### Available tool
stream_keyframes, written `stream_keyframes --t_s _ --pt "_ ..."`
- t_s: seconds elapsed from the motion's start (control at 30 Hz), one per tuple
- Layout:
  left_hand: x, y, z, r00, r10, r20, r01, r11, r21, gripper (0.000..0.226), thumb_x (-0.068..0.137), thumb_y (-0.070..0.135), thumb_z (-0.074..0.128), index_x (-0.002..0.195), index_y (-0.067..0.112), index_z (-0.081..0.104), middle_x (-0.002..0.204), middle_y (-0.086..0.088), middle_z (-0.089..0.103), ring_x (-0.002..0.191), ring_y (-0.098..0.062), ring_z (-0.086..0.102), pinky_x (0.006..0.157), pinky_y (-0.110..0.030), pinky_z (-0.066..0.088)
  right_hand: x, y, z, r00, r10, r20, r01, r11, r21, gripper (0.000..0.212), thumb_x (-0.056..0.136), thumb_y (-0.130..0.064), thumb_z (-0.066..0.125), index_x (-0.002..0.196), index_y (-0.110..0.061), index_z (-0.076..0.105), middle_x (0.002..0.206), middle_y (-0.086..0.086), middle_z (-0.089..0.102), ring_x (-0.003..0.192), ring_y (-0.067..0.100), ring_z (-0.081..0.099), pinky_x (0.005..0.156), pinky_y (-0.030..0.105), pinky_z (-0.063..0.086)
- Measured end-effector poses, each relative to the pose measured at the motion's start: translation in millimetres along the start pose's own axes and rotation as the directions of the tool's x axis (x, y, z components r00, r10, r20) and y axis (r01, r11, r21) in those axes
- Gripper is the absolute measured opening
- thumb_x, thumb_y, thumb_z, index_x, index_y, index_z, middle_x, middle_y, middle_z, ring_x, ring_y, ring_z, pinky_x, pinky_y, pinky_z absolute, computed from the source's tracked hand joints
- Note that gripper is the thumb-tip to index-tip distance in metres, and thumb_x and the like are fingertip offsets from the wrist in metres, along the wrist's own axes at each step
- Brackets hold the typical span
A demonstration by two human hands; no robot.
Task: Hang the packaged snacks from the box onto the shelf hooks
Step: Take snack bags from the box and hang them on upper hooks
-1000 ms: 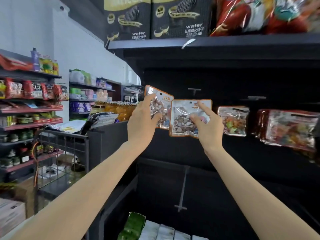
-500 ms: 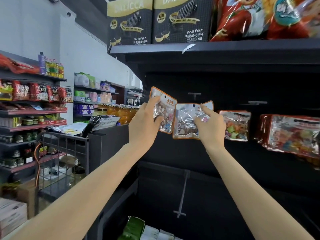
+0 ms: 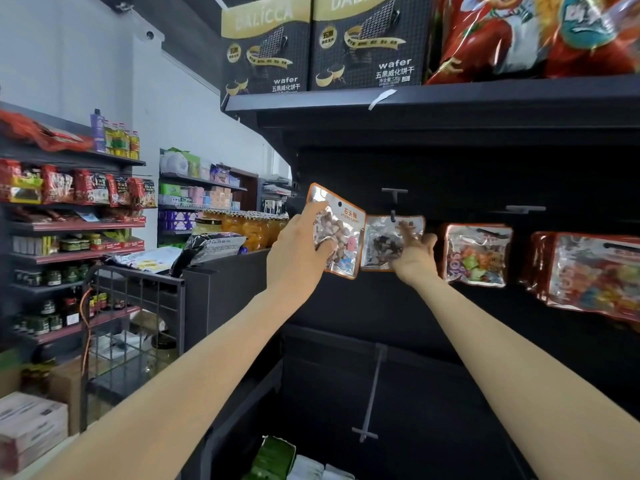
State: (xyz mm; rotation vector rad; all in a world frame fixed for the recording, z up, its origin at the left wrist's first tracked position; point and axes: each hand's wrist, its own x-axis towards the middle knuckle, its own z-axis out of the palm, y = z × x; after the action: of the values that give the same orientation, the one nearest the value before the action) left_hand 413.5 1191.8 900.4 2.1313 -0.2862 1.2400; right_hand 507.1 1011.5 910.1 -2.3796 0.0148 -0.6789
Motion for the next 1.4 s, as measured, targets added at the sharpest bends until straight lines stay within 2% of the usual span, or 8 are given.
stream_keyframes --t_s 0.2,0.3,0.4,0.53,0.8,1.1,1.27,1.4 --pt "-3 -11 -6 0.991 0.034 0.127 -0.012 0.985 -0.174 0.05 0.087 0.021 0.064 0.131 0.03 0.043 0.121 0.005 0.059 0.105 -0.009 0.059 0.083 -0.029 0.054 -4 5 1 0.998 -0.061 -0.017 0.06 0.997 -0.044 0.054 0.089 -0.015 0.056 0.139 -0.025 0.039 0.148 0.015 0.007 0.135 0.035 0.016 0.106 0.041 0.031" --pt "-8 -14 -9 0.979 0.059 0.195 -0.004 0.961 -0.275 0.05 0.086 0.017 0.065 0.13 0.03 0.045 0.117 0.012 0.057 0.093 0.003 0.057 0.074 -0.013 0.052 -22 7 -2 0.952 -0.143 -0.27 0.189 0.97 0.152 0.03 0.091 -0.008 0.052 0.121 -0.007 0.056 0.139 0.018 0.033 0.128 0.03 0.035 0.096 0.03 0.037" --pt "-11 -11 -8 0.966 0.097 0.241 0.005 0.92 -0.391 0.049 0.087 0.014 0.064 0.129 0.032 0.047 0.108 0.023 0.053 0.094 0.013 0.055 0.063 -0.011 0.053 -56 0 -15 0.876 -0.189 -0.444 0.384 0.83 0.404 0.02 0.099 -0.015 0.044 0.117 -0.015 0.054 0.112 0.003 0.058 0.097 0.008 0.056 0.074 0.011 0.041" --pt "-7 5 6 0.964 0.089 0.249 0.051 0.863 -0.503 0.05 0.087 0.016 0.065 0.128 0.036 0.046 0.107 0.019 0.052 0.095 -0.006 0.061 0.053 -0.019 0.054 -80 -8 -25 0.883 -0.357 -0.303 0.467 0.623 0.627 0.033 0.099 -0.024 0.047 0.129 -0.035 0.041 0.109 -0.009 0.058 0.093 0.001 0.063 0.071 0.015 0.054" --pt "9 25 33 0.937 0.035 0.347 0.137 0.877 -0.461 0.064 0.088 0.021 0.064 0.143 0.031 0.032 0.125 0.001 0.053 0.092 -0.01 0.06 0.052 -0.016 0.054 -62 -12 -33 0.884 -0.304 -0.355 0.433 0.819 0.377 0.042 0.098 -0.017 0.05 0.138 -0.026 0.047 0.115 0.001 0.048 0.088 -0.006 0.043 0.069 -0.008 0.032" --pt "9 26 38 0.912 0.019 0.41 0.166 0.897 -0.41 0.065 0.091 0.023 0.06 0.146 0.032 0.027 0.125 0.005 0.046 0.076 -0.006 0.06 0.049 -0.015 0.053 -58 -7 -28 0.902 -0.237 -0.362 0.366 0.864 0.346 0.043 0.098 -0.019 0.05 0.14 -0.025 0.046 0.115 -0.002 0.044 0.096 0.001 0.038 0.073 0.002 0.028" --pt "17 20 52 0.905 -0.015 0.426 0.141 0.953 -0.267 0.062 0.094 0.02 0.055 0.147 0.031 0.026 0.129 -0.007 0.042 0.091 -0.014 0.056 0.062 -0.007 0.046 -48 -5 -24 0.901 -0.249 -0.355 0.337 0.917 0.212 0.045 0.097 -0.018 0.052 0.141 -0.022 0.044 0.132 0.009 0.039 0.095 0.014 0.05 0.073 0.002 0.028" --pt "29 17 69 0.895 -0.047 0.444 0.129 0.979 -0.157 0.059 0.094 0.01 0.05 0.146 0.024 0.027 0.122 -0.012 0.034 0.081 -0.011 0.044 0.062 -0.003 0.04 -30 5 -14 0.921 -0.225 -0.318 0.275 0.954 0.12 0.053 0.09 -0.021 0.058 0.14 -0.029 0.043 0.14 0.007 0.034 0.102 0.021 0.055 0.075 0.027 0.046"
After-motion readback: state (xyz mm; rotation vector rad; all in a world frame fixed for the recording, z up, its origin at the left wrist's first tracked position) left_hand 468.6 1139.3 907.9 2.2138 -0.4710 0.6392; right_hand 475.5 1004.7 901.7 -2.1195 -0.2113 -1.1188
